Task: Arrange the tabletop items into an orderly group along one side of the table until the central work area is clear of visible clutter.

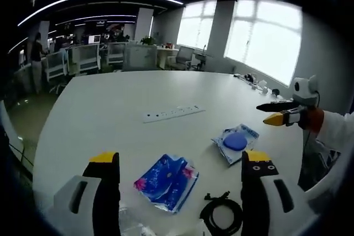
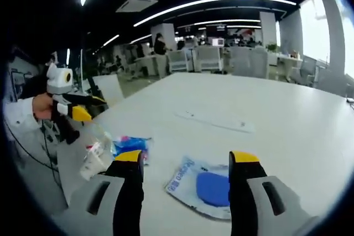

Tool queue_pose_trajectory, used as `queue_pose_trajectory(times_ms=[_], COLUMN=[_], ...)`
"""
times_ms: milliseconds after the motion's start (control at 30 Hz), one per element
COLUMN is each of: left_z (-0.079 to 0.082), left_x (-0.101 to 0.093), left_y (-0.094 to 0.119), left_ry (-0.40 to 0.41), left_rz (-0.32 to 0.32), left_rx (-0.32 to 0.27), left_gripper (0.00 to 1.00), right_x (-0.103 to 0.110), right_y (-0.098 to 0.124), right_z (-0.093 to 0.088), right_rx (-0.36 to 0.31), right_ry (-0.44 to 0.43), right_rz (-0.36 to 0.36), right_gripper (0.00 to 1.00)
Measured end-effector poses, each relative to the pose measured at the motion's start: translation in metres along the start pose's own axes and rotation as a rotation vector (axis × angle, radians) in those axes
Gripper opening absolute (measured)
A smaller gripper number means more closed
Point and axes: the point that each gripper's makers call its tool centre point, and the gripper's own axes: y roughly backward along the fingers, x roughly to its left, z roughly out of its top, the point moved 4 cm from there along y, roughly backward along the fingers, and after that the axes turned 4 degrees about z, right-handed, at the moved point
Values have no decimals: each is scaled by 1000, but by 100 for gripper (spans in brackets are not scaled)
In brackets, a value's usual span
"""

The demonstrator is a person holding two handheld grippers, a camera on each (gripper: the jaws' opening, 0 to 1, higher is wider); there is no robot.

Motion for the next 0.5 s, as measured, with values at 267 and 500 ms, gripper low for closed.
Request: queue_pose_trajectory(times_ms=[267, 500], left_z=[-6, -13], left_x=[19, 37], left_y=[4, 2], left_ry=[11, 7], left_rz=[31, 56], left_rx=[24, 59], left_gripper=[92, 92], right_x=[24, 40], right_y=[-21, -42], right_z=[5, 6], right_rx=[9, 20], right_ry=[18, 32], right_rz=[56, 106], right_gripper=[60, 60])
